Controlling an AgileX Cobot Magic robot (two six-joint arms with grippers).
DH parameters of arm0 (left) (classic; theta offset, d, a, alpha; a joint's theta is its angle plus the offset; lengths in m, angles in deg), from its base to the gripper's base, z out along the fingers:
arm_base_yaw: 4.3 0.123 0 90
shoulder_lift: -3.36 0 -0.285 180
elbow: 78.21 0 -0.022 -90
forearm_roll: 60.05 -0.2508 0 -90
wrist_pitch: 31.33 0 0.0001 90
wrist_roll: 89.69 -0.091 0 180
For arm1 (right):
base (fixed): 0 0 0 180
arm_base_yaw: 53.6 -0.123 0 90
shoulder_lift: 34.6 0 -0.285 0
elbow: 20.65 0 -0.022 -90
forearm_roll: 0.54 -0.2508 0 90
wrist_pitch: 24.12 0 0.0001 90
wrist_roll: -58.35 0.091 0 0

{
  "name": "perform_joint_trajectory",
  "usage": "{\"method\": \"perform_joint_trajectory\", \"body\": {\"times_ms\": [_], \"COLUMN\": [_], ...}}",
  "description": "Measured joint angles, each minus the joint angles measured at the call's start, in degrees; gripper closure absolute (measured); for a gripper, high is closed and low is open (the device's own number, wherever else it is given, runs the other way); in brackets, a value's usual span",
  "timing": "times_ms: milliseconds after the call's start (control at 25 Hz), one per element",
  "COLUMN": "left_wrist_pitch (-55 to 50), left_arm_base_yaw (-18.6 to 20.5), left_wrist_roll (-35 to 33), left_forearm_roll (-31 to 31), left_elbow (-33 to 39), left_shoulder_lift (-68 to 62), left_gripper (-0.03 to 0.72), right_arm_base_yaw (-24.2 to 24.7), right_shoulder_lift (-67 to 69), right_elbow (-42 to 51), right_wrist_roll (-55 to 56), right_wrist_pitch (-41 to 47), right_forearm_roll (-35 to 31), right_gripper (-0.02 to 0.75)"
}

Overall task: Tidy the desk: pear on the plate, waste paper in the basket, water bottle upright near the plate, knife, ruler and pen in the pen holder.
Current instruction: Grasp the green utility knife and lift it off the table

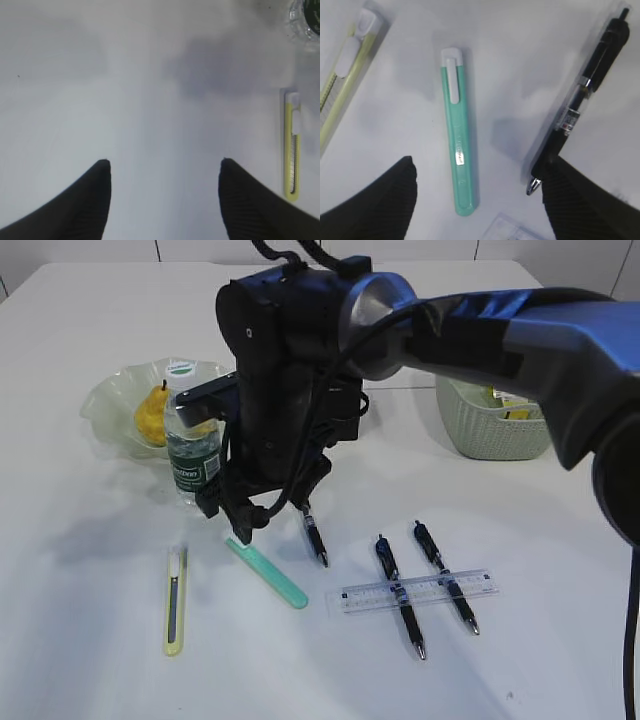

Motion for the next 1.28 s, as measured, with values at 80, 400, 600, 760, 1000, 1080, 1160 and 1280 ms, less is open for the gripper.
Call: {"method": "perform_joint_trajectory", "body": {"times_ms": [80,400,600,760,1000,1080,1160,1280], "left_wrist_pitch": [0.1,0.2,0.2,0.2,0.2,0.2,0.2,0.2], "left_arm_base_yaw": [0.0,0.0,0.0,0.0,0.0,0.0,0.0,0.0], "left_wrist_roll": [0.0,0.0,0.0,0.0,0.0,0.0,0.0,0.0], "left_forearm_roll": [0.7,1.0,1.0,1.0,1.0,1.0,1.0,1.0], "left_elbow": [0.0,0.0,0.0,0.0,0.0,0.0,0.0,0.0], "left_shoulder_lift": [0.0,0.0,0.0,0.0,0.0,0.0,0.0,0.0], "left_gripper": [0.218,0.225,0.226,0.228,0.23,0.231,0.231,0.231], "right_arm_base_yaw": [-0.3,-0.7,-0.9,-0.9,-0.9,-0.9,-0.9,-0.9], "right_shoulder_lift": [0.5,3.4,3.5,3.6,4.7,4.9,5.1,5.8], "right_elbow": [0.0,-0.1,-0.1,-0.1,-0.1,-0.1,-0.2,-0.3], "right_wrist_roll": [0.0,-2.9,-4.5,-5.8,-6.0,-6.0,-6.0,-6.0], "right_wrist_pitch": [0.0,-0.1,-0.2,-1.1,-1.7,-1.9,-2.1,-2.2], "right_forearm_roll": [-0.1,-1.8,-2.2,-2.9,-3.6,-3.8,-3.8,-3.8], "right_gripper": [0.165,0.19,0.192,0.194,0.195,0.195,0.195,0.195]}}
